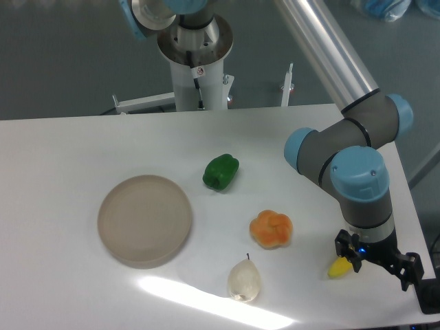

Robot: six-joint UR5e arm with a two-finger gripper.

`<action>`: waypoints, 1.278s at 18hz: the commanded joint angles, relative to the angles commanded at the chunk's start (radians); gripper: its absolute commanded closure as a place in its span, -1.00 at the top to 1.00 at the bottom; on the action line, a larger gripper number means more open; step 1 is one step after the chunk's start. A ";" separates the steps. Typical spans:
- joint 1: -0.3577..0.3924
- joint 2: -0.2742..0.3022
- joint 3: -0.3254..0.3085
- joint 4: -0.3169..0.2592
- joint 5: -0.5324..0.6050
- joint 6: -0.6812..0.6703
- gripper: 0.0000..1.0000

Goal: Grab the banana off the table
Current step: 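Raise the gripper off the yellow banana and move it above the banana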

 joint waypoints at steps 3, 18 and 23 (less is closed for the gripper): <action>-0.002 0.000 0.000 0.000 -0.003 -0.011 1.00; 0.100 0.138 -0.143 -0.199 -0.076 0.023 1.00; 0.175 0.158 -0.187 -0.333 -0.098 0.035 1.00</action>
